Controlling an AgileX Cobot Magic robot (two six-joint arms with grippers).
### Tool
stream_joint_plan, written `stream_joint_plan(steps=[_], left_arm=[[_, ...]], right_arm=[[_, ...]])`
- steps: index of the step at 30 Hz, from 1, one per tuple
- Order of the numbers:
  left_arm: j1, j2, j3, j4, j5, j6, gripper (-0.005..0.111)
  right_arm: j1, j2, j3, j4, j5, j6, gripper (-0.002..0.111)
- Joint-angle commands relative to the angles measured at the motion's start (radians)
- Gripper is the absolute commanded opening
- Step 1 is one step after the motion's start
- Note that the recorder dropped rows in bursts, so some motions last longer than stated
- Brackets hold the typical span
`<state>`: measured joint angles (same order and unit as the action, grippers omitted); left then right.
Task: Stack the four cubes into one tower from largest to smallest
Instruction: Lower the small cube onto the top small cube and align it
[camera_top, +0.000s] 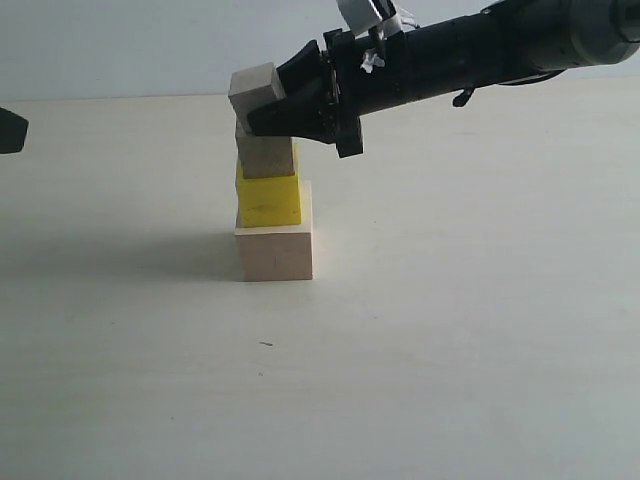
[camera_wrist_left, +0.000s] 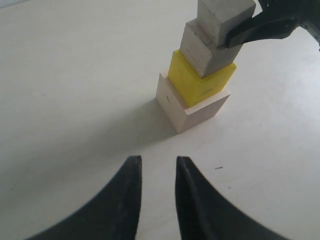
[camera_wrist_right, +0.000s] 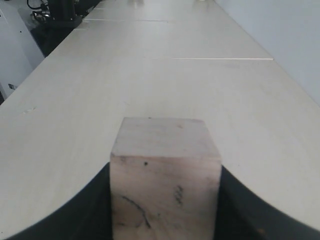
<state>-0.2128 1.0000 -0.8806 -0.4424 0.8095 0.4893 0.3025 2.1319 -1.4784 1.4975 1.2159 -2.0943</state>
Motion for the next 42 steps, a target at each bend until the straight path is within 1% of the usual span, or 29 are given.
stream_joint_plan(steps=[1,10,12,15,20,22,25,33,42], left_arm=[[0.003,0.001,0.004,-0.006,-0.008,0.003,0.026],[0.003,0.001,0.004,-0.006,-0.008,0.003,0.026],[0.003,0.001,0.004,-0.006,-0.008,0.003,0.026],[0.003,0.001,0.004,-0.006,-0.008,0.003,0.026],[0.003,0.001,0.004,-0.006,-0.008,0.003,0.026],[0.003,0.001,0.004,-0.006,-0.008,0.003,0.026],[0.003,0.001,0.004,-0.006,-0.008,0.003,0.026],[0.003,0.001,0.004,-0.006,-0.008,0.003,0.026],[0.003,0.001,0.004,-0.006,-0.008,0.003,0.026]], right_arm=[[-0.001,0.003,-0.004,0.013,0.005,-0.011,0.0],[-0.001,0.003,-0.004,0.009,0.005,-0.011,0.0],[-0.001,0.003,-0.004,0.009,0.005,-0.011,0.003],[-0.001,0.003,-0.004,0.007,0.005,-0.011,0.013],[-0.001,0.003,-0.004,0.005,0.005,-0.007,0.037],[-0.001,0.003,-0.004,0.005,0.005,-0.007,0.044],[-0.001,0.003,-0.004,0.005,-0.015,-0.003,0.051],[-0.001,0.003,-0.004,0.005,-0.019,-0.003,0.056],[-0.001,0.001,-0.004,0.005,0.001,0.023,0.056]])
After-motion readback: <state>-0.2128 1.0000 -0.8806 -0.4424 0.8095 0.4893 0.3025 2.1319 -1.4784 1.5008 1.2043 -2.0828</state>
